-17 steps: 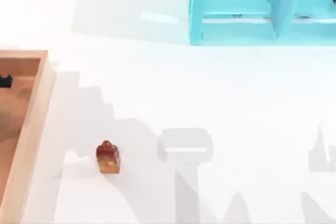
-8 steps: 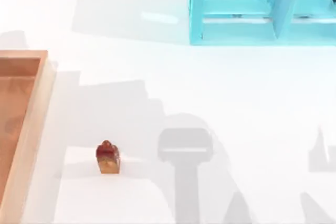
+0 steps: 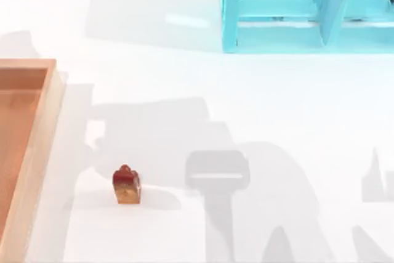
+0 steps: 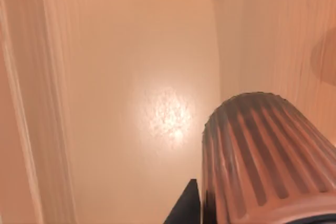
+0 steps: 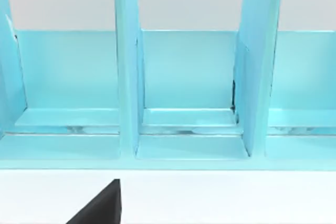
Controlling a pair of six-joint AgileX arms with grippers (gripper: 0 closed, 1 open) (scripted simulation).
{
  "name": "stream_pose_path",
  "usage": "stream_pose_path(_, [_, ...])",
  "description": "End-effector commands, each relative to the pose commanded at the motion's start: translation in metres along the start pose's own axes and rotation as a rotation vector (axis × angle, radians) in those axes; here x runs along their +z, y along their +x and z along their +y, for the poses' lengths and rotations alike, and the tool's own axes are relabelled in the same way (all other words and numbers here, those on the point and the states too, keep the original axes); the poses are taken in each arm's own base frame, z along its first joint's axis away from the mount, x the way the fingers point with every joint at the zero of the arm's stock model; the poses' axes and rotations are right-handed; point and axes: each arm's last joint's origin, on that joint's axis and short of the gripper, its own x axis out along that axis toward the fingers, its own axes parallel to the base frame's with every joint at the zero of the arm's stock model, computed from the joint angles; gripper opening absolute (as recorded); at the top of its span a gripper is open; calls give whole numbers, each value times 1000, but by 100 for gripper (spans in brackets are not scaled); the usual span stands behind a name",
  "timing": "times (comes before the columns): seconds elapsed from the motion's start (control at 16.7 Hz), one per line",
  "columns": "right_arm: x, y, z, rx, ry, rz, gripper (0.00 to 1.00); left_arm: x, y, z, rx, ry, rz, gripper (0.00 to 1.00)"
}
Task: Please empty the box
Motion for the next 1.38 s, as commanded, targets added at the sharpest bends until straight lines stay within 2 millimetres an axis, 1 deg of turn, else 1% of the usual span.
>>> stream_pose_path(0.12, [0, 0, 0, 0, 0, 0, 100, 1, 3, 1, 0, 3, 5, 0])
stream_pose_path(0.18, [0, 0, 0, 0, 0, 0, 100, 5, 4, -3, 4, 19, 0, 0])
stream_pose_path(0.3, [0, 0, 0, 0, 0, 0, 100, 19, 8, -19, 22, 59, -23, 0])
stream_pose_path(0.36, [0, 0, 0, 0, 0, 0, 100, 29, 12, -32, 33, 78, -38, 0])
stream_pose_path(0.42, [0, 0, 0, 0, 0, 0, 100, 39, 17, -49, 41, 96, -55, 0])
stream_pose_path(0.48, [0, 0, 0, 0, 0, 0, 100, 49, 23, -70, 47, 114, -72, 0])
stream_pose_path(0.6, [0, 0, 0, 0, 0, 0, 100, 59, 35, -122, 47, 137, -97, 0])
stream_pose_path(0.72, [0, 0, 0, 0, 0, 0, 100, 60, 50, -168, 33, 114, -93, 0])
stream_pose_path(0.78, [0, 0, 0, 0, 0, 0, 100, 57, 57, -186, 25, 93, -82, 0])
stream_pose_path(0.9, [0, 0, 0, 0, 0, 0, 100, 49, 72, -212, 14, 54, -46, 0])
stream_pose_path(0.96, [0, 0, 0, 0, 0, 0, 100, 44, 79, -220, 11, 35, -26, 0])
stream_pose_path(1.08, [0, 0, 0, 0, 0, 0, 100, 39, 87, -226, 7, 4, -1, 0])
stream_pose_path(1.38, [0, 0, 0, 0, 0, 0, 100, 39, 88, -226, 7, -3, 3, 0])
